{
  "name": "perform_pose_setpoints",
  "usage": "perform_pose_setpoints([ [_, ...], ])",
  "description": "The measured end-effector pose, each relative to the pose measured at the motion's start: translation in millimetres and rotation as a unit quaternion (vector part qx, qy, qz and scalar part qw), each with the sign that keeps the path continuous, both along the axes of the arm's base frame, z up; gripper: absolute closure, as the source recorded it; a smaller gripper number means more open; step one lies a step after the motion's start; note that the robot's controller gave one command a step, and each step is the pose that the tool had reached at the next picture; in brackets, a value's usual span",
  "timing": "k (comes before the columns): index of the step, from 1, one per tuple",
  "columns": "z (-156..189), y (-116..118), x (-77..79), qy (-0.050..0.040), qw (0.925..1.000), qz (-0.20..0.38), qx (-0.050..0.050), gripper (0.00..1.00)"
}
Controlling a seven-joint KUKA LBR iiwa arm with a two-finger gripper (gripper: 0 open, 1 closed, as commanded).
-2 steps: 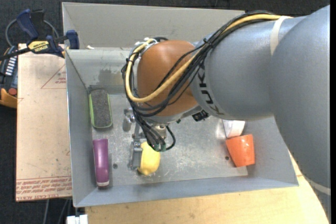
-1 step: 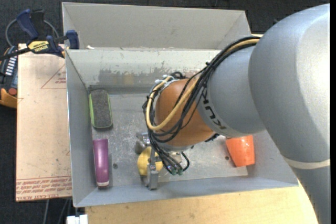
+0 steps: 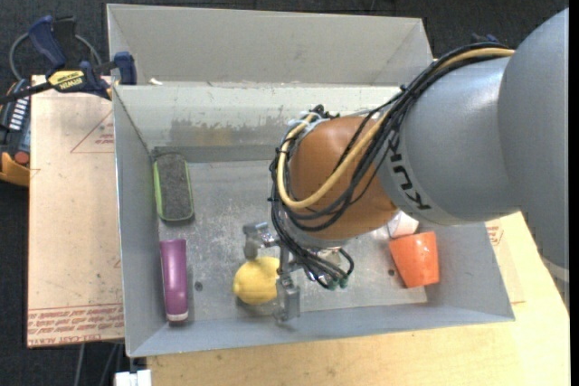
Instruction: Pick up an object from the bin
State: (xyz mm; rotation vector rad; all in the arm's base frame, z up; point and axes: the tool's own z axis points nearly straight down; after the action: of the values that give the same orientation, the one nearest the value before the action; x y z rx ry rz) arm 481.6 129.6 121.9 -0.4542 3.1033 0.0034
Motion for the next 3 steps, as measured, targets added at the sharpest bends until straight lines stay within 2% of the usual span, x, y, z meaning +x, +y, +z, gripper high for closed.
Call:
perform_pose_setpoints([
  [1, -22, -13, -2.1, -0.0042, 0.9956, -0.094, 0.003, 0.0],
  [2, -50, 4, 6.8, -0.0075, 0.9896, 0.144, 0.001, 0.0],
  [3, -52, 6, 0.4, -0.0046, 0.9992, 0.04, 0.002, 1.0],
])
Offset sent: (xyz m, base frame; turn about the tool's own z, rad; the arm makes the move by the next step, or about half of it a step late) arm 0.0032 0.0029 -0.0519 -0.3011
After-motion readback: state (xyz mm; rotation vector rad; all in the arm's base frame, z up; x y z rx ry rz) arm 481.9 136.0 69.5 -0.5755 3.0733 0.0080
